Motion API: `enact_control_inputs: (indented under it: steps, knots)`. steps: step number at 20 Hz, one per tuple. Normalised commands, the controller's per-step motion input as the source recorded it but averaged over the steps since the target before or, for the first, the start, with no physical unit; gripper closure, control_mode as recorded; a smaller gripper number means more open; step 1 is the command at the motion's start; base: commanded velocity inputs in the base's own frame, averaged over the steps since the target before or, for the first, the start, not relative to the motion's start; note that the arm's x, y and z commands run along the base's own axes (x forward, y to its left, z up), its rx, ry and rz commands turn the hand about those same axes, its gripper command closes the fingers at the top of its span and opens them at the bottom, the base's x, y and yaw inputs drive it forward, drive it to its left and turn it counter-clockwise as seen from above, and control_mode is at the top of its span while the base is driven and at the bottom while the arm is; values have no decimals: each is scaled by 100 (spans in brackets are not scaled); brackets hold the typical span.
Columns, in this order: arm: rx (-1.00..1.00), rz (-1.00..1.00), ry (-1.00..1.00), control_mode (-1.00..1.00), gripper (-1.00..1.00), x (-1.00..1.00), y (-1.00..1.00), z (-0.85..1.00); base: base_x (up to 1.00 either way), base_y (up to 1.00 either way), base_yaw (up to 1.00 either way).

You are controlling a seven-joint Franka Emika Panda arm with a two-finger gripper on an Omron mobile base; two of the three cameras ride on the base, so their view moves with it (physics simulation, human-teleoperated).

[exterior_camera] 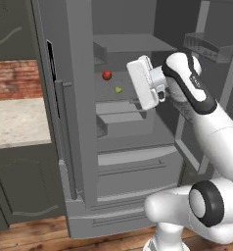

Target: Take the lemon wedge from the fridge and place it on the plate with fish on the dining counter.

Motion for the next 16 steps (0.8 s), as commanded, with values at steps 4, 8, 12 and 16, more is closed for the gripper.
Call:
enact_control_inputs:
  steps: [4, 8, 12, 16]
  knots:
    - [3, 22, 2, -100, -100, 57, 99, -42, 0, 0, 0]
    - [0, 18, 0, -100, -100, 31, 93, -27, 0, 0, 0]
    - [1, 12, -2, -100, -100, 26, 99, -25, 0, 0, 0]
    - [1, 4, -22, -100, -100, 0, 100, -37, 0, 0, 0]
